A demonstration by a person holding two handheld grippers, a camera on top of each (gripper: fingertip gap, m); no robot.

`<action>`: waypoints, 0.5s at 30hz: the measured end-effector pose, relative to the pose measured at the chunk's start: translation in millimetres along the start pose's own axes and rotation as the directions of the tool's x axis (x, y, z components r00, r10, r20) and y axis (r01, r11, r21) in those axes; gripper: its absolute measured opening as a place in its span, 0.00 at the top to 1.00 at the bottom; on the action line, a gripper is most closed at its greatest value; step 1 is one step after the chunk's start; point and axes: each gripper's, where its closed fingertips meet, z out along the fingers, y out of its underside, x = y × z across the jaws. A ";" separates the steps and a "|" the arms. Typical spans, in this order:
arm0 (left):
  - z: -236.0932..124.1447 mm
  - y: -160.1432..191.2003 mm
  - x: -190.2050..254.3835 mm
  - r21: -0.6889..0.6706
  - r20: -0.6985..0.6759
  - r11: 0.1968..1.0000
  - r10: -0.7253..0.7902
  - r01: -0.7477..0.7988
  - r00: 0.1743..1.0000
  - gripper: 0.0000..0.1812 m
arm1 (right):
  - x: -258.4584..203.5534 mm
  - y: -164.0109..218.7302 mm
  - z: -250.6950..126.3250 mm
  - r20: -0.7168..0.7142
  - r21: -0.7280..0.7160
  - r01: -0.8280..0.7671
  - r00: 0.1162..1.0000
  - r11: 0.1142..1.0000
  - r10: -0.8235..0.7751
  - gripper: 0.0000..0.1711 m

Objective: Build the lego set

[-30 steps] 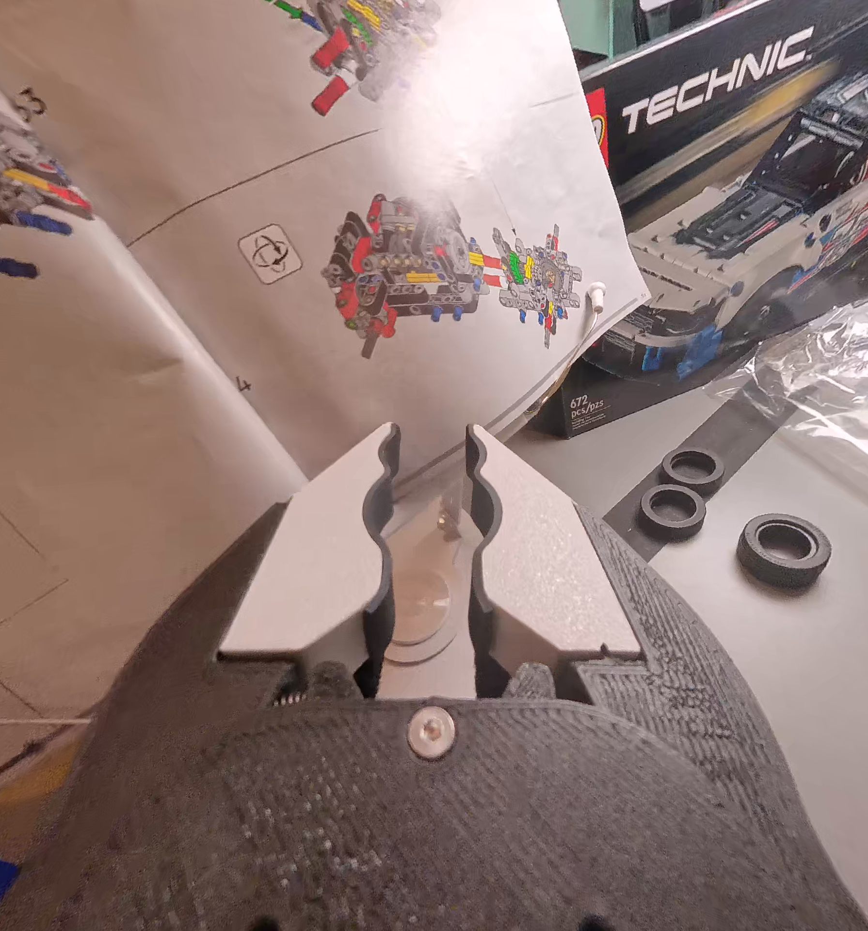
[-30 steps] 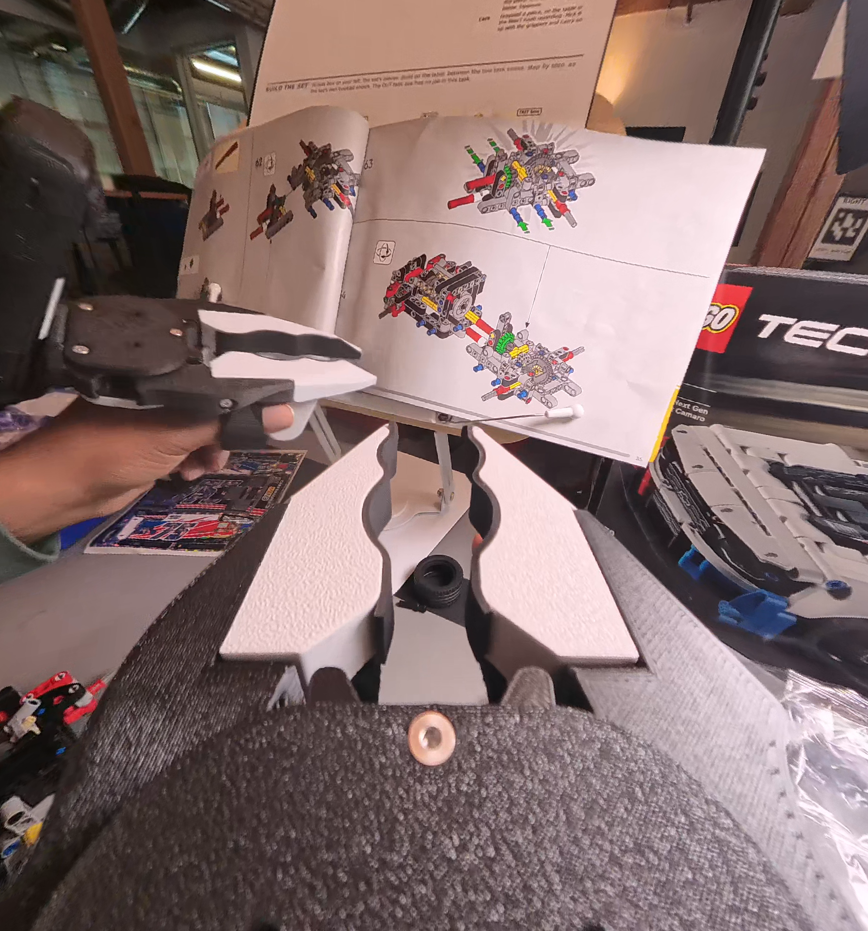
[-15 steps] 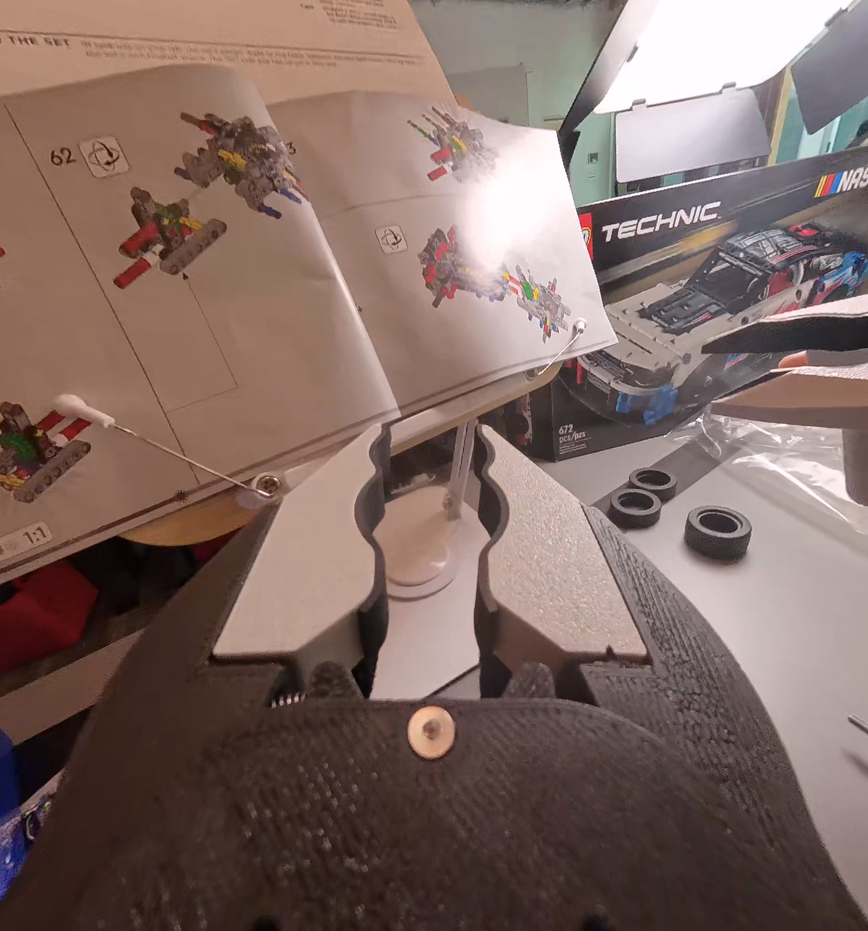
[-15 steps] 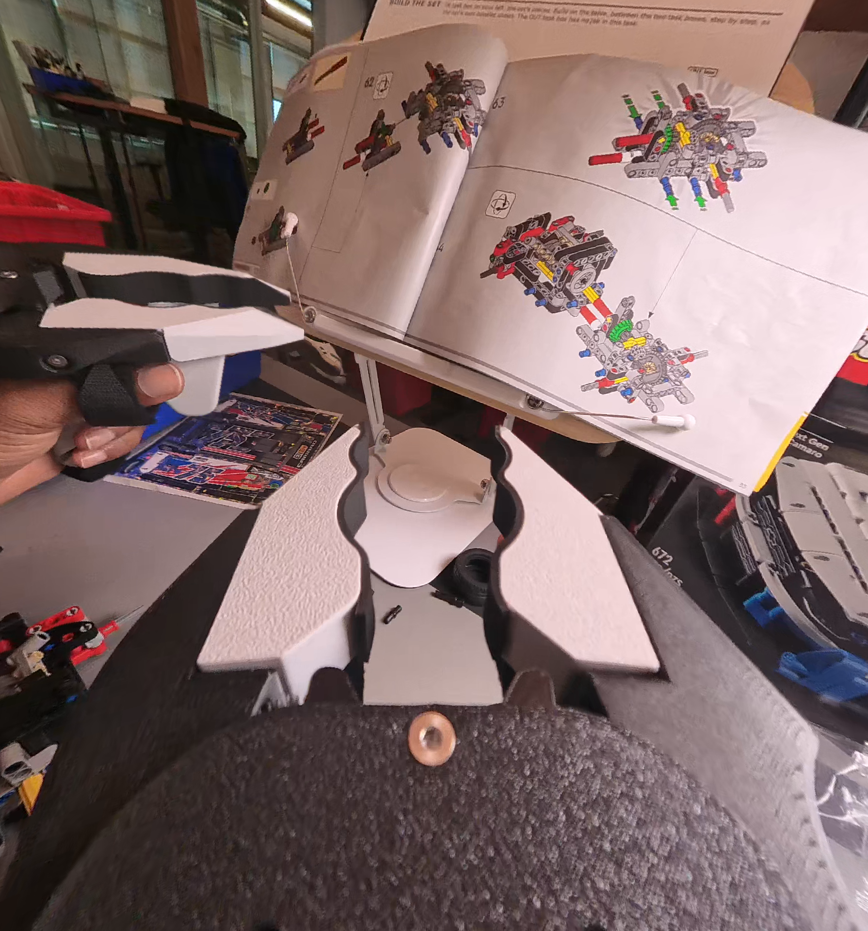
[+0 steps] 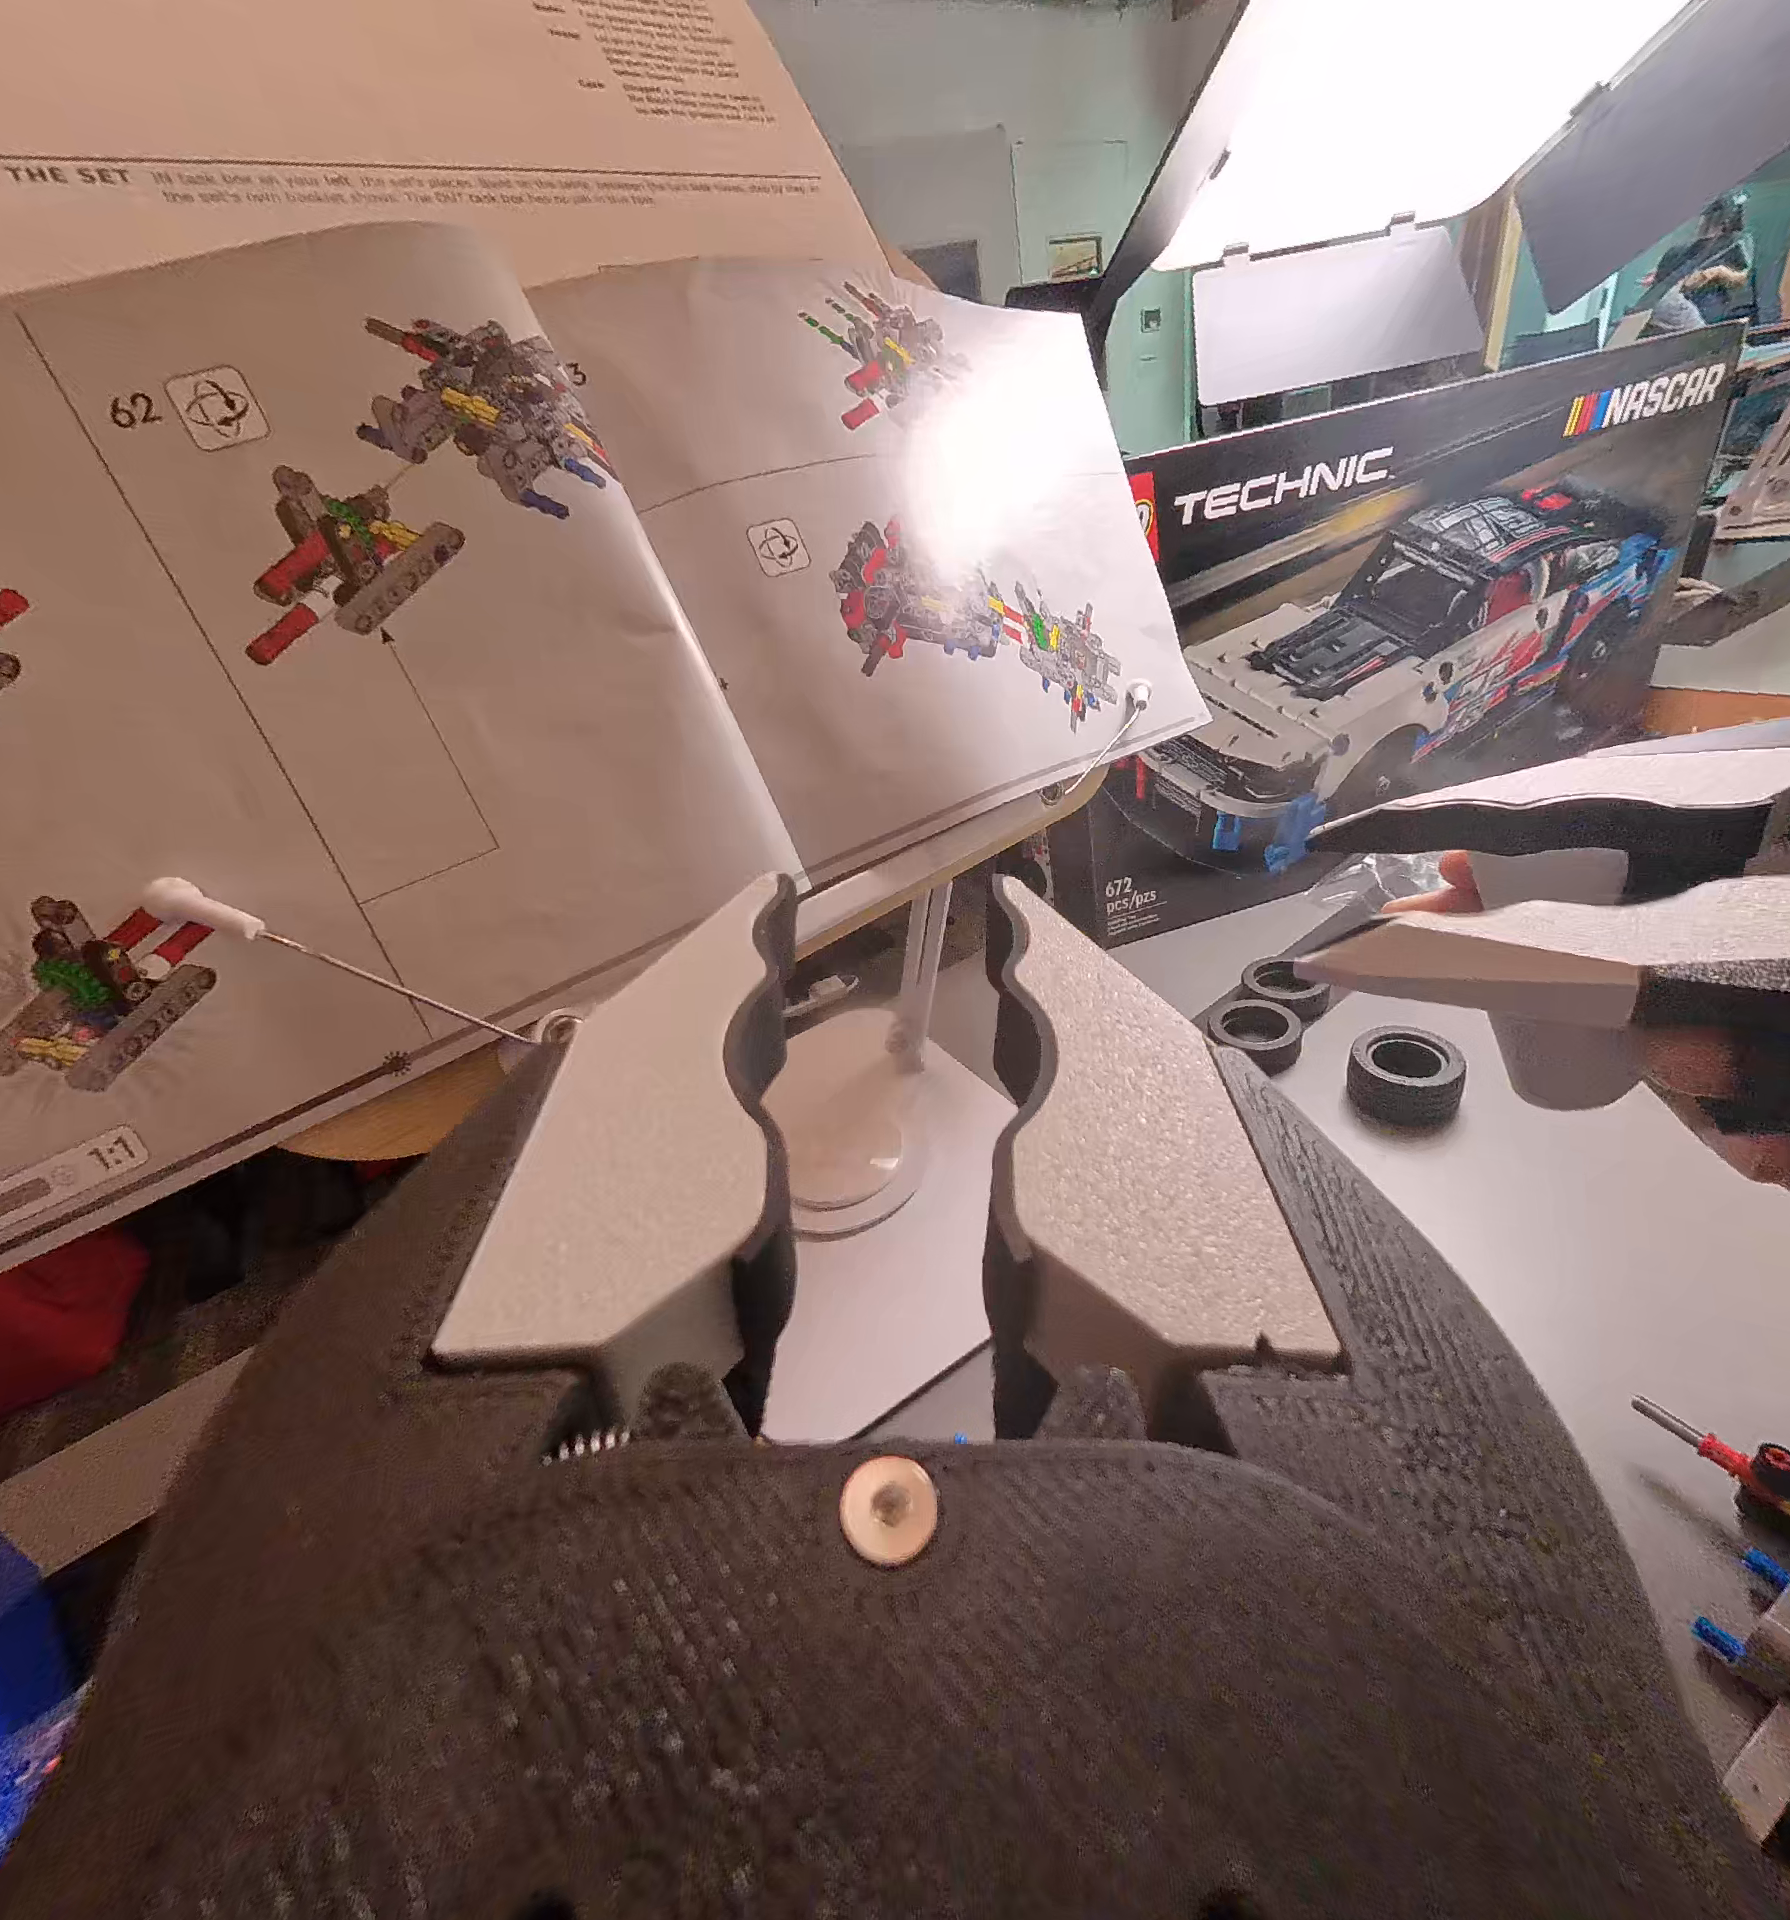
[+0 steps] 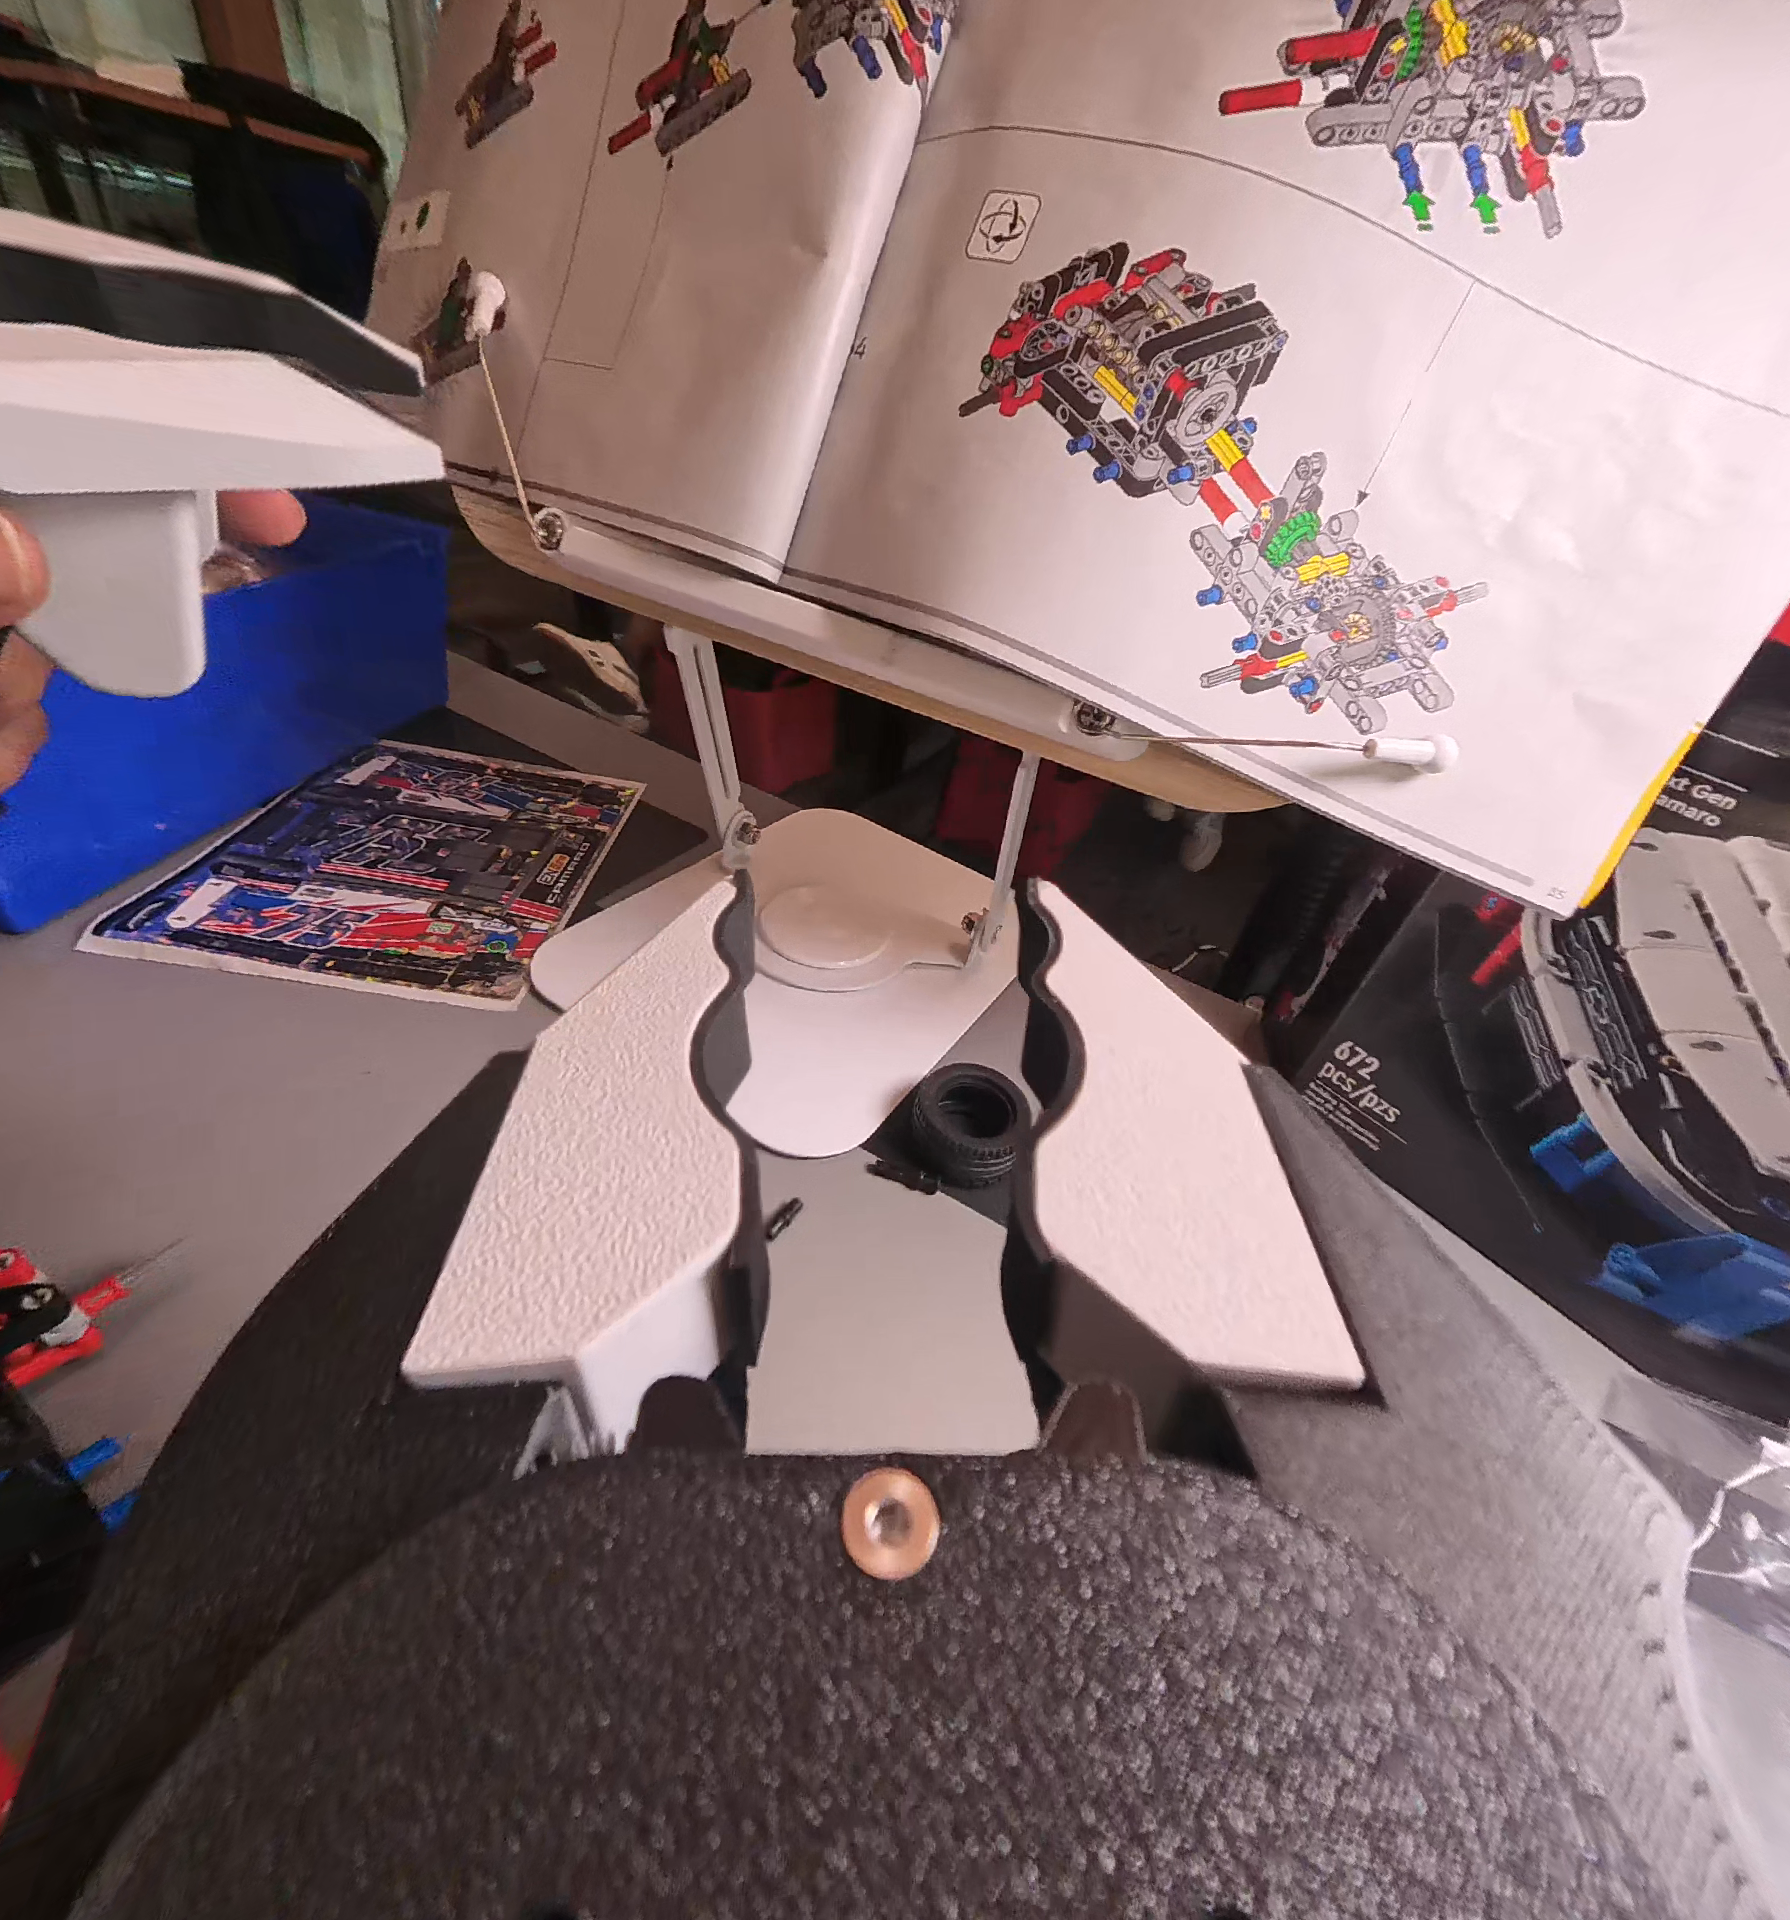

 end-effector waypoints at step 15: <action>-2.0 -1.6 14.8 0.035 0.020 0.995 0.098 -0.098 0.995 1.00 | 31.7 -55.7 86.5 -0.080 0.086 -0.113 0.990 0.990 0.120 0.85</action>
